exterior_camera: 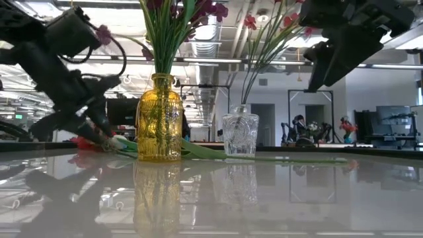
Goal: Sort flowers into vase by color
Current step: Put the red flowers into the transparent vase
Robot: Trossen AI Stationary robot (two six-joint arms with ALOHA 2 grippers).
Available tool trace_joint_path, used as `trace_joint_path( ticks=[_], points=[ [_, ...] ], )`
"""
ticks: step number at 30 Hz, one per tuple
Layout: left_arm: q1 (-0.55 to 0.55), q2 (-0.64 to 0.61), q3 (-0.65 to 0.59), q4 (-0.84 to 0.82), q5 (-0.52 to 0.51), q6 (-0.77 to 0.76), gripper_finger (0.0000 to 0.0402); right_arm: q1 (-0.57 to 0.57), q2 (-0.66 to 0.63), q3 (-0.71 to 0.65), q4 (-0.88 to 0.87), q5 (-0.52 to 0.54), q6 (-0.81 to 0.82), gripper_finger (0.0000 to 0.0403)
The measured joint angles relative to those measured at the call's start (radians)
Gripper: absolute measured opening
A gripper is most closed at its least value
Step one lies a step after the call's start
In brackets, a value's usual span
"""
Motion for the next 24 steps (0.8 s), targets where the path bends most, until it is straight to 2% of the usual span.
trace_joint_path(
  ticks=[5,10,17,20,24],
  points=[
    [0.001,-0.021,0.013,-0.006,-0.027,-0.008,0.0114,0.0,0.0,0.0,0.001,0.0,-0.004,0.0243],
    [0.001,0.014,0.013,-0.019,-0.033,-0.043,0.0114,-0.001,0.0,0.0,0.003,0.0,-0.005,0.0243],
    [0.0,0.163,0.015,0.044,-0.071,-0.113,0.0114,-0.001,0.0,0.0,0.004,0.0,-0.005,0.0243],
    [0.0,0.226,0.016,0.125,-0.111,-0.11,0.0114,-0.001,0.0,0.0,0.004,0.0,-0.005,0.0243],
    [0.025,0.274,0.016,0.197,-0.116,-0.083,0.0114,-0.001,0.0,0.0,0.004,0.0,-0.002,0.0243]
  ],
)
